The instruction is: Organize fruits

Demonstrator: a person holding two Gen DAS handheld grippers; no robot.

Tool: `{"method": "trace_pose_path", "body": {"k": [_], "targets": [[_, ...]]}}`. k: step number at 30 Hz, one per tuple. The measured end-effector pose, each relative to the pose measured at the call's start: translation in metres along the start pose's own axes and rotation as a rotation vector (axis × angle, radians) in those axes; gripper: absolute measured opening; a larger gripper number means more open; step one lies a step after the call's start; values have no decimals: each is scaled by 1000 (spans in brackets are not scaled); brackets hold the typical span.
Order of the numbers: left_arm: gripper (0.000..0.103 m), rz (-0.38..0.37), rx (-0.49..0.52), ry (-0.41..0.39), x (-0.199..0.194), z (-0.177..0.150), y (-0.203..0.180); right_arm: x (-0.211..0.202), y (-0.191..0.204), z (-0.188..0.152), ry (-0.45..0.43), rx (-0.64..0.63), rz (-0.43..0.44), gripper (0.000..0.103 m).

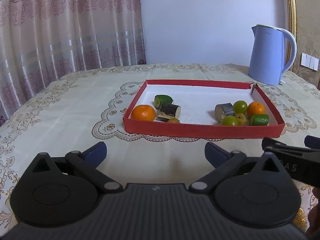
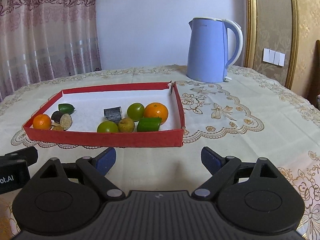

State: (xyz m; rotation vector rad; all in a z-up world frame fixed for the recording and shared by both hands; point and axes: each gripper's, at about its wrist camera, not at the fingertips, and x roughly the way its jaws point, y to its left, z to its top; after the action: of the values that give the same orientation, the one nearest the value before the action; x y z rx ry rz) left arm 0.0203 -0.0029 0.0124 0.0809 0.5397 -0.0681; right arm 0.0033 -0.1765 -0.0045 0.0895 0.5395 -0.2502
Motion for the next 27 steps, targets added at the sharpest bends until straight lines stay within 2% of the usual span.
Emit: {"method": "trace_pose_path", "body": {"k": [27], "targets": [[103,16,56,-36,-8,1,-6,0,12,-1,-3,-40,-14,94]]}}
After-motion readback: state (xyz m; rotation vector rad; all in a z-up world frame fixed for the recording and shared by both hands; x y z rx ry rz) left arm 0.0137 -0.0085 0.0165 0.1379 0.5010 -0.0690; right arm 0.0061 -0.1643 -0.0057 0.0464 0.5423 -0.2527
